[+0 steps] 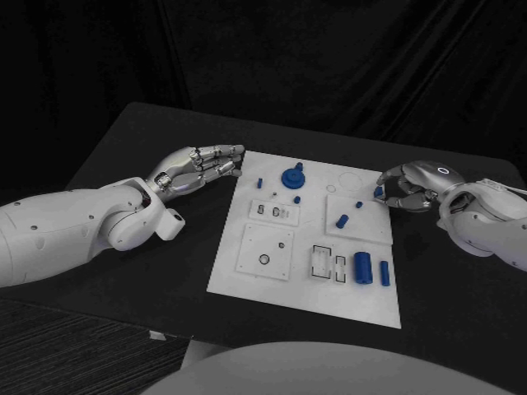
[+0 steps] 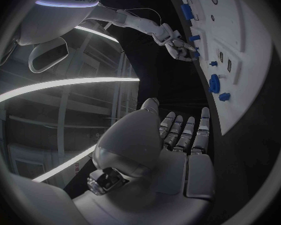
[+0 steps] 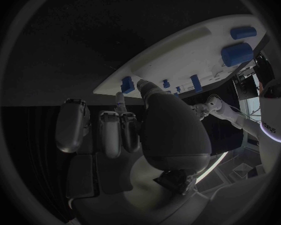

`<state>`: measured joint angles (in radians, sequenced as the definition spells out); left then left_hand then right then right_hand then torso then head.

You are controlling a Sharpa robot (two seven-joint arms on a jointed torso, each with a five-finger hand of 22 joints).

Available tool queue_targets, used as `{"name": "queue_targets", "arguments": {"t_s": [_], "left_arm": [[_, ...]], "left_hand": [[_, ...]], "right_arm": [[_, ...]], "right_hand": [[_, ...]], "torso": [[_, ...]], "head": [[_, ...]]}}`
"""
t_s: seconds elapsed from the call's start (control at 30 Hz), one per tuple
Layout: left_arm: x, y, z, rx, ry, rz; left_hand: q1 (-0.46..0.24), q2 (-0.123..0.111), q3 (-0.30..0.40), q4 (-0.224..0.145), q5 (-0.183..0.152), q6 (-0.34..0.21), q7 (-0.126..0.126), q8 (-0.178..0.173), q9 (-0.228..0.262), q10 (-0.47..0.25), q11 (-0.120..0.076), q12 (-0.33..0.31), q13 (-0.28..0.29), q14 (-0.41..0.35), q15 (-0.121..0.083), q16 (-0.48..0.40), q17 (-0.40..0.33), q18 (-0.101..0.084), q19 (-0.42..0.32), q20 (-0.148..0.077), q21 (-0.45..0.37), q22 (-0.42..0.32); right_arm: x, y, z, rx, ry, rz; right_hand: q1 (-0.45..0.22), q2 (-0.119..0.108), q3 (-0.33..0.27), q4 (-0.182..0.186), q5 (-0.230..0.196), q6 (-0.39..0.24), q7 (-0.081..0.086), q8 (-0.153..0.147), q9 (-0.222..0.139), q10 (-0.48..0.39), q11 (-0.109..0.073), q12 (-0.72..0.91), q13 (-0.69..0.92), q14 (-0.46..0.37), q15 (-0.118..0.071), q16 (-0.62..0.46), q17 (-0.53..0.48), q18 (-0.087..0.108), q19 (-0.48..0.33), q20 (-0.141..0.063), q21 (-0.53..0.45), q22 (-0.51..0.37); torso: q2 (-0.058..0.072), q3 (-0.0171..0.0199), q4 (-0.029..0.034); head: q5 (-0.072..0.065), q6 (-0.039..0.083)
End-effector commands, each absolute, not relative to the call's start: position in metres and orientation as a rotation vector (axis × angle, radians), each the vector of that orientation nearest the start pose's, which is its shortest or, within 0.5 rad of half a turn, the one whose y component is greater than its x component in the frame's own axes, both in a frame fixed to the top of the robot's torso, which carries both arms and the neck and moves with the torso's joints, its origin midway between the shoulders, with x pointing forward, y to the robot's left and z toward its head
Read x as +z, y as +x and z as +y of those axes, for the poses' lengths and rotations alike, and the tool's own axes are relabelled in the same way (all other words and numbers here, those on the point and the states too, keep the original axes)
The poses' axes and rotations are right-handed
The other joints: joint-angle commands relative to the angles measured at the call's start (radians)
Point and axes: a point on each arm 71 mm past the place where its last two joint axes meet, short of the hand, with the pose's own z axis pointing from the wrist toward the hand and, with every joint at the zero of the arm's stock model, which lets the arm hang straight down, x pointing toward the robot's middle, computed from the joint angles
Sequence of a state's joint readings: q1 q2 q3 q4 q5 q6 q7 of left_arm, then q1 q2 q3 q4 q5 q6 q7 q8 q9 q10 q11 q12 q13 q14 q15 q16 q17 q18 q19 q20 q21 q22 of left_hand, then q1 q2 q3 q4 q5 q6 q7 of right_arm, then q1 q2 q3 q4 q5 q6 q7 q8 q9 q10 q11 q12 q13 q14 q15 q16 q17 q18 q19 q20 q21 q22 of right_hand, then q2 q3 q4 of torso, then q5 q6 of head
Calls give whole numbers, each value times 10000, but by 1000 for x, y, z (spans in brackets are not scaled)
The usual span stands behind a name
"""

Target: Assemble the parts on the task board

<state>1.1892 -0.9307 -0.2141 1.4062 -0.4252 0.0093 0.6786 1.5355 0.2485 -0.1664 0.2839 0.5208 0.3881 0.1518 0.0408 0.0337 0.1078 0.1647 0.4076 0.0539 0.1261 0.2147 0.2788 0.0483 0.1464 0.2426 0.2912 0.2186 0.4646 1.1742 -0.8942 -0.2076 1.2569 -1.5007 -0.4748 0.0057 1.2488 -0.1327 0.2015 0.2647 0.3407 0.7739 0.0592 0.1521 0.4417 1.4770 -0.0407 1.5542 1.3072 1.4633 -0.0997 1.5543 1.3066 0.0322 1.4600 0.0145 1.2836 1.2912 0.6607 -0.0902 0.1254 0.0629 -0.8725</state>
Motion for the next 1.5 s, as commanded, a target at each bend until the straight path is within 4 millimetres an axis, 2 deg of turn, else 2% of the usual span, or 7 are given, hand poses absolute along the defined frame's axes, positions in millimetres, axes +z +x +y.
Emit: {"name": "queue_targets", "arguments": {"t_s": [0.03,0.6,0.97,1.17,1.23,1.43,1.5], "left_arm": [[-224,459,263,-17174,-4895,15349],[-225,459,262,-17176,-4910,15382],[-226,459,262,-17174,-4929,15425],[-226,459,263,-17150,-4952,15463],[-226,459,263,-17147,-4958,15475],[-227,459,262,-17150,-4971,15508],[-227,459,262,-17150,-4973,15513]], "left_hand": [[154,-49,271,-65,170,59,32,162,102,86,24,197,-51,216,1,100,-56,-229,95,3,33,-47],[154,-49,271,-65,170,59,32,162,102,86,24,197,-51,216,1,100,-56,-229,95,3,33,-47],[162,-53,290,-60,173,32,40,154,98,77,31,184,-54,209,0,91,-59,-229,117,5,43,-43],[162,-53,290,-60,173,32,40,154,98,77,31,184,-54,209,0,91,-59,-229,117,5,43,-43],[162,-53,290,-60,173,32,40,154,98,77,31,184,-54,209,0,91,-59,-229,117,5,43,-43],[162,-53,290,-60,173,32,40,154,98,77,31,184,-54,209,0,91,-59,-229,117,5,43,-43],[162,-53,290,-60,173,32,40,154,98,77,31,184,-54,209,0,91,-59,-229,117,5,43,-43]], "right_arm": [[-258,492,-315,3497,-1613,16954],[-259,493,-313,3533,-1655,16941],[-259,494,-313,3469,-1617,16961],[-259,494,-313,3503,-1619,16869],[-258,494,-312,3539,-1629,16797],[-255,493,-312,3688,-1627,16326],[-252,492,-312,3755,-1610,16076]], "right_hand": [[138,37,202,-64,131,51,-4,217,54,937,73,166,2636,1075,76,165,2642,292,88,44,22,1986],[349,114,300,-218,188,143,4,399,120,937,81,166,2636,1075,87,165,2642,297,77,58,1,1980],[410,351,373,-298,41,392,-28,802,294,937,60,166,2636,1075,74,165,2642,302,65,56,-13,1976],[448,537,309,-480,-162,593,-124,1556,743,937,-22,166,2636,1075,17,165,2642,302,68,3,3,1980],[465,572,308,-514,-156,593,-139,1669,825,937,-31,166,2636,1075,5,165,2642,302,67,-4,0,1980],[710,804,387,-818,18,692,-227,2511,1456,937,-103,166,2636,1075,-60,165,2642,295,78,-64,33,1988],[750,822,409,-861,103,686,-234,2617,1541,937,-108,166,2636,1075,-67,165,2642,293,80,-70,39,1990]], "torso": [[4,5,0],[0,0,3],[-6,3,3],[-8,2,-3],[-8,2,-2],[-1,4,4],[1,2,4]], "head": [[-4,-1],[5,-1],[2,-1],[12,-1],[15,-1],[2,-1],[-14,-1]]}}
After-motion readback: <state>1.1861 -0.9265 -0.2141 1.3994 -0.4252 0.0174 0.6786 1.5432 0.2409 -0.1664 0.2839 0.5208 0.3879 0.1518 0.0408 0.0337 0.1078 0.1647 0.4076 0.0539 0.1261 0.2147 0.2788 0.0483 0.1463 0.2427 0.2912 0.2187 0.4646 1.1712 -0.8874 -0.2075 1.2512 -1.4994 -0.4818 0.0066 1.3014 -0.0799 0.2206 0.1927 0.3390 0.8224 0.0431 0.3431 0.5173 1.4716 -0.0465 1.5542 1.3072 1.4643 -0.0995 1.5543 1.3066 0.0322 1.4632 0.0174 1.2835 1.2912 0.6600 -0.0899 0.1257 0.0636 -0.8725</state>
